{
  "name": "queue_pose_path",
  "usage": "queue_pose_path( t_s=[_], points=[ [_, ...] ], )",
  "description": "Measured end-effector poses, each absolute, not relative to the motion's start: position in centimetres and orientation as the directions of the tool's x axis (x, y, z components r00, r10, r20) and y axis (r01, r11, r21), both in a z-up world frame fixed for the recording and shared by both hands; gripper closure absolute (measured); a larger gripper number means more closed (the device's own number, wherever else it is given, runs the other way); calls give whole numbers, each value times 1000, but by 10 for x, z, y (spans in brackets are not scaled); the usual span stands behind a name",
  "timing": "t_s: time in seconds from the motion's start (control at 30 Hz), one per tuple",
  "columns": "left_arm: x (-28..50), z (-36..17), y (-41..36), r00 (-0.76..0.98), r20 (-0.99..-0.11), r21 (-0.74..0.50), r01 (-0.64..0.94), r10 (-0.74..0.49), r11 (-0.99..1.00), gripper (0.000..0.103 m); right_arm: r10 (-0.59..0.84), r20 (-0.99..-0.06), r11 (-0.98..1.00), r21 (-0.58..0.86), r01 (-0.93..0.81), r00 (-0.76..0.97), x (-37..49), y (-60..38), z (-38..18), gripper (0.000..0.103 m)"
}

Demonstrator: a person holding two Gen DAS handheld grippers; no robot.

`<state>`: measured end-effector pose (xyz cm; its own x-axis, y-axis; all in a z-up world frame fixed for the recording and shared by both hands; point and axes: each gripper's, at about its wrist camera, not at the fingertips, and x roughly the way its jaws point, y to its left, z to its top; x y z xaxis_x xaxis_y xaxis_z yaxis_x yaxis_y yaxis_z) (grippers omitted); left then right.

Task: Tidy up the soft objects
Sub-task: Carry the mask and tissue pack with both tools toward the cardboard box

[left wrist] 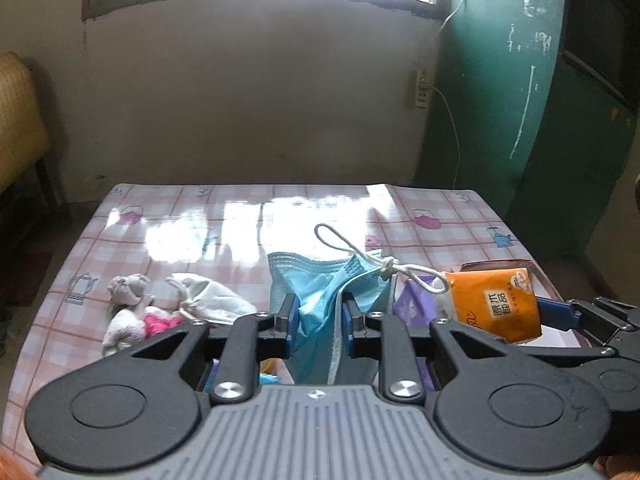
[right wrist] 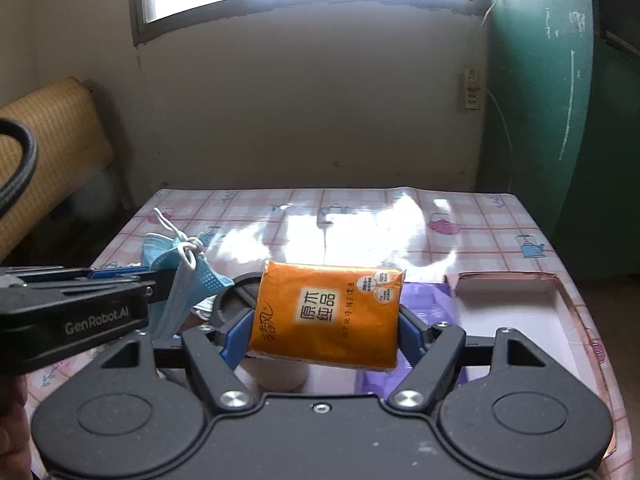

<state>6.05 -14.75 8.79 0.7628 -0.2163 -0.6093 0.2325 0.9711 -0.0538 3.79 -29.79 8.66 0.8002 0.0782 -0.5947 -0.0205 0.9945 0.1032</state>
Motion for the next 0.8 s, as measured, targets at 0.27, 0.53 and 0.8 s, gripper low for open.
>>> queue_pose_path(
  t_s=[0.27,0.53,0.8],
  points=[
    [60,87,-177,752,-609,-46,283,-251,958,79,43,-597,995,100,21,801,34,-329,87,16],
    [60,82,-212,730,-616,-43,342,-294,939,79,5,-601,993,100,68,799,29,-368,85,16],
    [61,73,-249,697,-630,-44,409,-343,912,79,-26,-621,990,95,108,784,28,-410,78,16]
  ],
)
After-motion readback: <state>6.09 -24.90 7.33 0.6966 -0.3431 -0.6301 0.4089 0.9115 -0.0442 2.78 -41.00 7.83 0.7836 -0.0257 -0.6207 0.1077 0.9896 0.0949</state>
